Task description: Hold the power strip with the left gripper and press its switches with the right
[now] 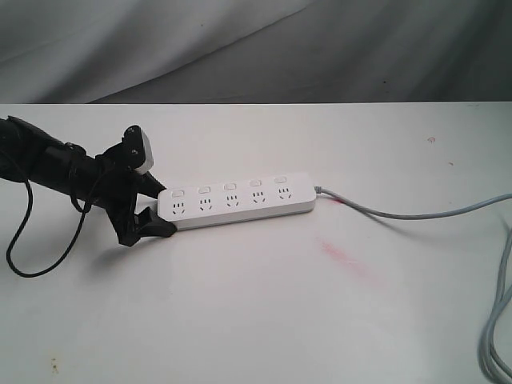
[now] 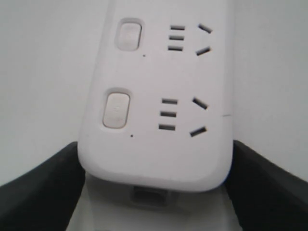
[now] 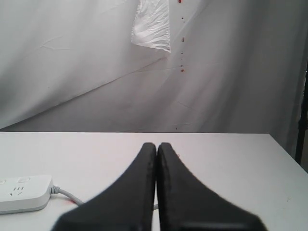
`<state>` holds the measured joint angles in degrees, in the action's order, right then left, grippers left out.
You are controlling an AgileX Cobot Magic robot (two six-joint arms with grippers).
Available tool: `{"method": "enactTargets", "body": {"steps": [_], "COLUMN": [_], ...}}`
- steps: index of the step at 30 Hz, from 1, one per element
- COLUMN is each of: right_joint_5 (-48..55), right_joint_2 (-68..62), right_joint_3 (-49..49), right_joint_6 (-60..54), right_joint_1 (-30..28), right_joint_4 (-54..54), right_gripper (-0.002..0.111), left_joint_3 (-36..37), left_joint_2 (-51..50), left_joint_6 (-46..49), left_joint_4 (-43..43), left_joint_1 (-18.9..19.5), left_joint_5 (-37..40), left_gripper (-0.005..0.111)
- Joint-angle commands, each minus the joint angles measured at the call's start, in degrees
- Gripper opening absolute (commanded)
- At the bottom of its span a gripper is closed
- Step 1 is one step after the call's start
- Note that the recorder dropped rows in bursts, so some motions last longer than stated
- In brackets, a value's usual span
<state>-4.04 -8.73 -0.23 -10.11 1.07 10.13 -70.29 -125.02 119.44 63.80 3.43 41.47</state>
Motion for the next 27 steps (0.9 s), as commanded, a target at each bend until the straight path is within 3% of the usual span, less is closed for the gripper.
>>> {"method": "enactTargets", "body": {"steps": [1, 24, 27], "right_joint_5": [-0.4, -0.4, -0.4], "right_joint_2": [0.3, 0.3, 0.3], "right_joint_3": [0.2, 0.2, 0.2], "right_joint_6": [0.2, 0.2, 0.2], "right_joint_1": [-0.5, -0.5, -0.5], "right_joint_4": [-0.6, -0.2, -0.1], "right_gripper": [0.0, 0.0, 0.0], "left_joint_3": [0.0, 0.0, 0.0], "left_joint_2": [-0.4, -0.4, -0.4], "left_joint_6": [0.5, 0.5, 0.5], "left_joint_4": [-1.3, -1.3, -1.3], "left_joint_1": [-0.1, -0.1, -0.1], "left_joint_5": [-0.7, -0.7, -1.3], "left_gripper": [0.058, 0.058, 0.068]}}
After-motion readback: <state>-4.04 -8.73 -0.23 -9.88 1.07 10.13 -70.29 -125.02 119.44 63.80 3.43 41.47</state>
